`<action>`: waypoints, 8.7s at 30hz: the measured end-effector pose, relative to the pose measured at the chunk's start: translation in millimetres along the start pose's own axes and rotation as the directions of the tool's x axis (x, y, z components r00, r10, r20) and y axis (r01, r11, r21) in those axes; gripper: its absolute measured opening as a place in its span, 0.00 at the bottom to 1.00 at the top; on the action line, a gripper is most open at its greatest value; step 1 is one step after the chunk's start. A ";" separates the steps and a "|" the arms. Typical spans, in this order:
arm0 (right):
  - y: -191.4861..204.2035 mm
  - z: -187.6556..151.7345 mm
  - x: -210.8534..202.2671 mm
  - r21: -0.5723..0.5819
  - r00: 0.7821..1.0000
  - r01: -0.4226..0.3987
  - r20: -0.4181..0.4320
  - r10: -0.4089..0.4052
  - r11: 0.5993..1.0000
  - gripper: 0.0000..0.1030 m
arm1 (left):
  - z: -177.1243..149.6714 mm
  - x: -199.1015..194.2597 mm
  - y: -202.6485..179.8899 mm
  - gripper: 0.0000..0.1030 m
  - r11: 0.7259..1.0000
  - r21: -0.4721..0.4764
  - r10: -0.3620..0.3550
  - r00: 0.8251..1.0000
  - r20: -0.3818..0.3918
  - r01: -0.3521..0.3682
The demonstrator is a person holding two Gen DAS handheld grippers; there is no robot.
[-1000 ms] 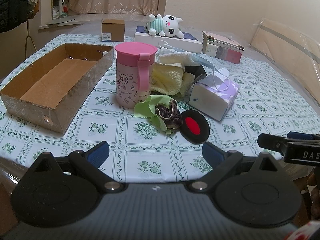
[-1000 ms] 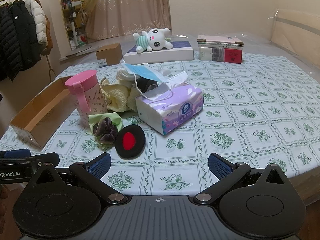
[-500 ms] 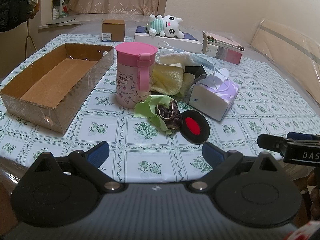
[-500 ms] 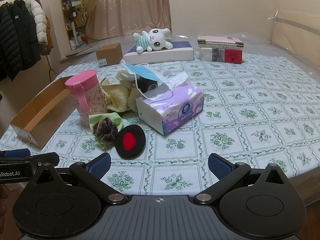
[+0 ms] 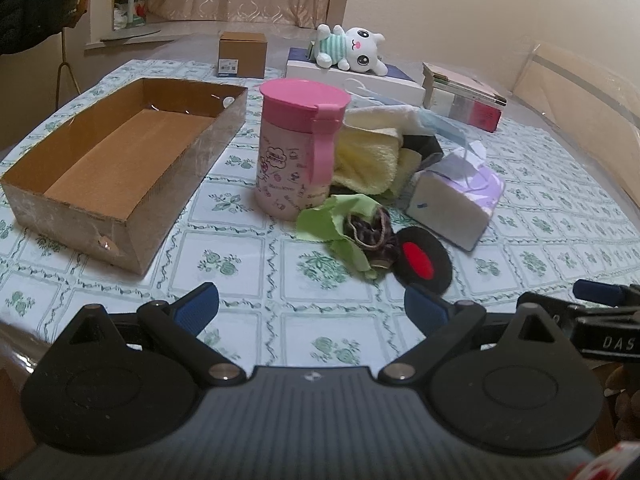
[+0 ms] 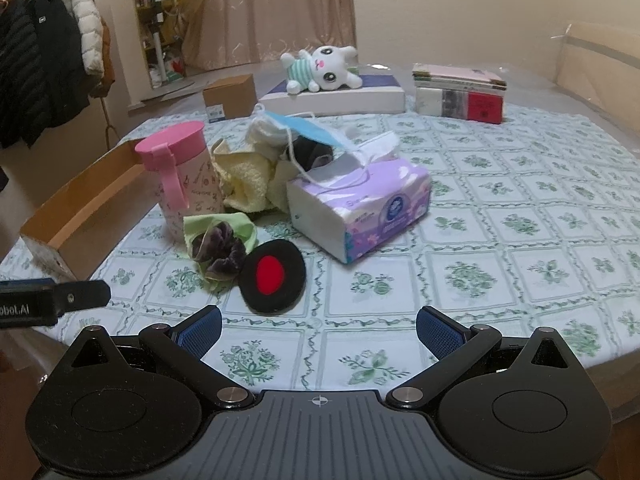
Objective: Organize soft objects
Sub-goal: 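Grasp the black earmuff pad with the right tool while the left tool reaches toward the purple scrunchie, then grasp the purple scrunchie with the left tool while the right tool holds the pad, then carry the scrunchie and pad into the cardboard box and open both tools, then grasp the light green cloth with the left tool while the right tool moves toward the blue mask, then grasp the blue face mask with the right tool while the left tool holds the cloth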
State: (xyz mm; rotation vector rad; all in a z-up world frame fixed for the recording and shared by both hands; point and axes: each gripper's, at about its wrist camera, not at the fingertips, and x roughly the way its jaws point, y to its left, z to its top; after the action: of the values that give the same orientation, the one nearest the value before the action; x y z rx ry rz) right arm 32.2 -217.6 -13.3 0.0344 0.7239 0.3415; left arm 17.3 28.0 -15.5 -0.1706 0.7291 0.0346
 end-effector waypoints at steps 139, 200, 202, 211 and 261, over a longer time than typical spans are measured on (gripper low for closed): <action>268.2 106.2 188.7 -0.222 0.878 -0.479 -0.093 0.470 0.849 0.78 | 93.5 45.6 251.2 0.43 0.976 0.058 0.205 0.975 0.089 -0.211; -33.0 55.9 8.7 0.079 0.984 0.020 0.175 -0.033 0.997 0.78 | 25.9 42.0 -41.7 0.84 0.972 0.228 0.027 0.992 0.124 -0.055; -36.4 55.9 12.4 0.082 0.985 0.020 0.171 -0.034 0.996 0.78 | 25.5 49.6 -44.8 0.84 0.970 0.237 0.030 0.992 0.122 -0.058; -49.5 56.8 36.6 0.087 0.989 0.020 0.147 -0.033 0.996 0.78 | 25.3 88.2 -55.6 0.81 0.961 0.272 0.031 0.995 0.095 -0.056; -17.5 97.5 59.7 -0.072 0.975 -0.041 0.214 0.055 0.997 0.78 | 36.5 90.7 -50.0 0.07 0.966 0.250 -0.074 0.997 0.027 0.065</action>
State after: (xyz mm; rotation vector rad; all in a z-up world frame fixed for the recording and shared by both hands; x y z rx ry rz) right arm 142.8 -206.7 18.9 0.0250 0.4967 0.4013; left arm 113.6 -17.7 -42.0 0.0448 0.6845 -0.1200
